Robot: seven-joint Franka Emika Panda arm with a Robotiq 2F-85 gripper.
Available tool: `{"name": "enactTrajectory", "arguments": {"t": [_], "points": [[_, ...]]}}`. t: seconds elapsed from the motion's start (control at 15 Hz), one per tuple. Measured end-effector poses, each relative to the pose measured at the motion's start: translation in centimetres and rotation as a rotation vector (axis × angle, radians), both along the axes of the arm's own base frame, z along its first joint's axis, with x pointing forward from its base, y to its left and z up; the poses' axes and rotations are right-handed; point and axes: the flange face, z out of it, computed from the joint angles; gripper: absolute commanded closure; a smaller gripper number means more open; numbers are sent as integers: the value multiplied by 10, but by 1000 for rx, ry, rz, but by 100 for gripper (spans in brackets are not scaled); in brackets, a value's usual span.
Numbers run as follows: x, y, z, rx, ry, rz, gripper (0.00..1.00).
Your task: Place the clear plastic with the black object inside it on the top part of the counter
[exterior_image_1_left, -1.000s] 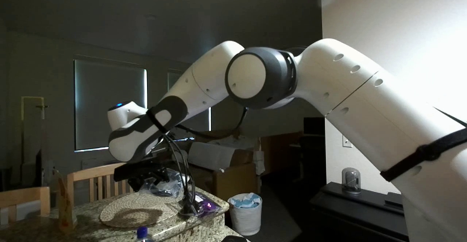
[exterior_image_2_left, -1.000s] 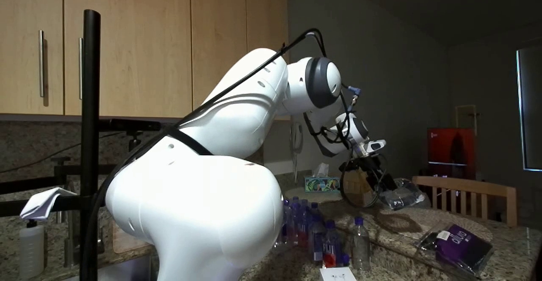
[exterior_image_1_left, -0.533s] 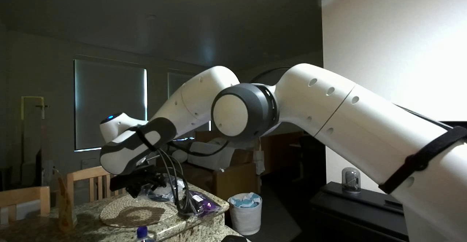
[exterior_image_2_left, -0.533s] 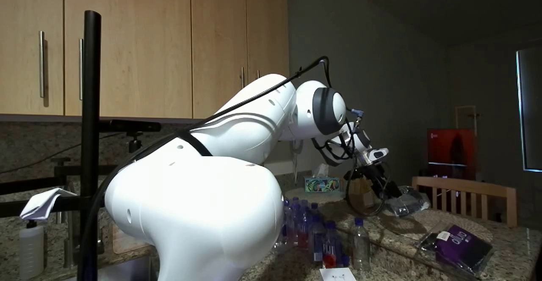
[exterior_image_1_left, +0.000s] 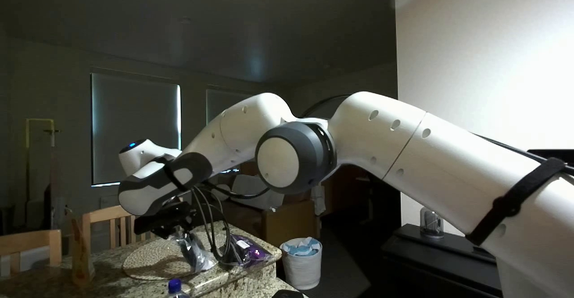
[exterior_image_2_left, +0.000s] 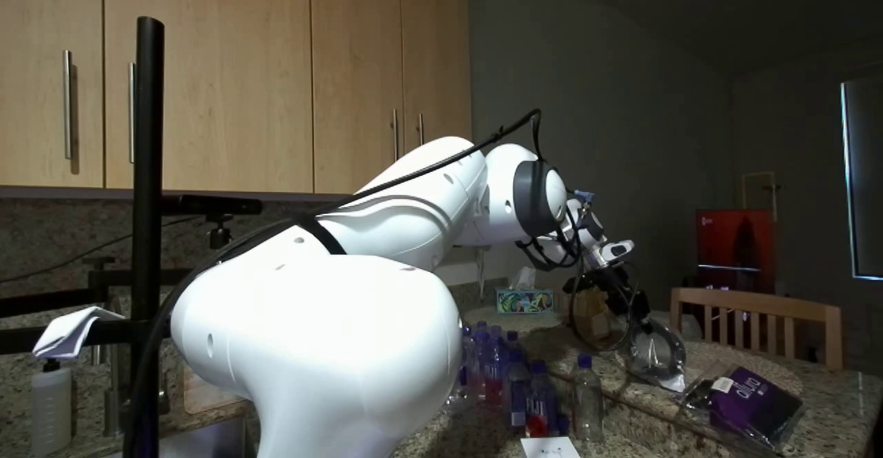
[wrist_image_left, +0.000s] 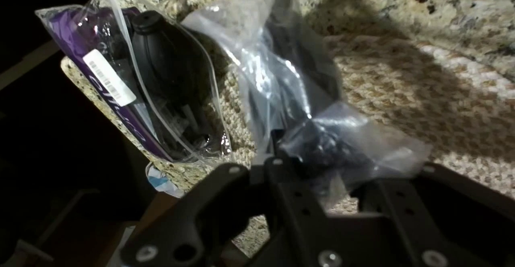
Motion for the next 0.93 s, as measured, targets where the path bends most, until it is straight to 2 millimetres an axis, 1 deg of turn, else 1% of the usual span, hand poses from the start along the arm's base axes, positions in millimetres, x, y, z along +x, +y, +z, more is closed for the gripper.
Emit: {"name": "enactTrajectory", "arguments": {"t": [0.33, 0.6, 0.73, 0.93], "points": [[4, 3, 11, -2, -11, 21, 1], [6, 4, 20, -2, -23, 32, 0], [7, 5, 29, -3, -31, 53, 0], [6, 11, 40, 10, -1, 136, 0]]}}
